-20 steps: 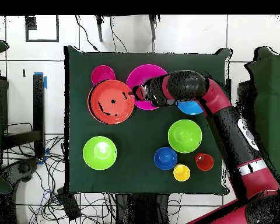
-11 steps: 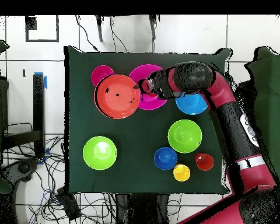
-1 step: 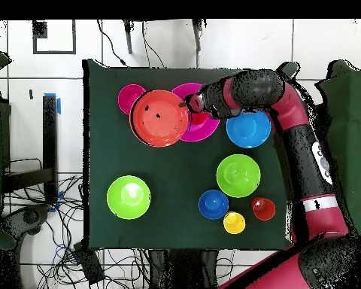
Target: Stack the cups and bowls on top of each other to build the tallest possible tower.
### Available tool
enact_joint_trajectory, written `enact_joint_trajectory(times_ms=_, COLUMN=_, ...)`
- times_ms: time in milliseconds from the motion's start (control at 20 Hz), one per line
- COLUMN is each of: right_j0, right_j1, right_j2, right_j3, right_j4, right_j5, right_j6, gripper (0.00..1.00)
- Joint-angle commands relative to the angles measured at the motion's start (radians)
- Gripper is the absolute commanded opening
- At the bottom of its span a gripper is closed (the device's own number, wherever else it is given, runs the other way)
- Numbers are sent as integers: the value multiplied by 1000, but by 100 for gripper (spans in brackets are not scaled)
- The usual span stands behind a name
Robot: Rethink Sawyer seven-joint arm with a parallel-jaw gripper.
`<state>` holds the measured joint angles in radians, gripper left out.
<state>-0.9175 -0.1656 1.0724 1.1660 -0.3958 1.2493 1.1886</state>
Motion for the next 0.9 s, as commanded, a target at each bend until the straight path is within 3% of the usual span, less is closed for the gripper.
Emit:
enact_joint_trajectory(times_ms=50, right_j0=53, right_j1=23, right_j2=-69, right_j3=-154, right_j4=-83, right_j5=126, right_j6=-383, gripper=0)
enact_joint_trajectory(times_ms=900, right_j0=122, right_j1=70, right_j2=-80, right_j3=-397, right_j4=-132, right_j5=259, right_j6=-527, gripper=0)
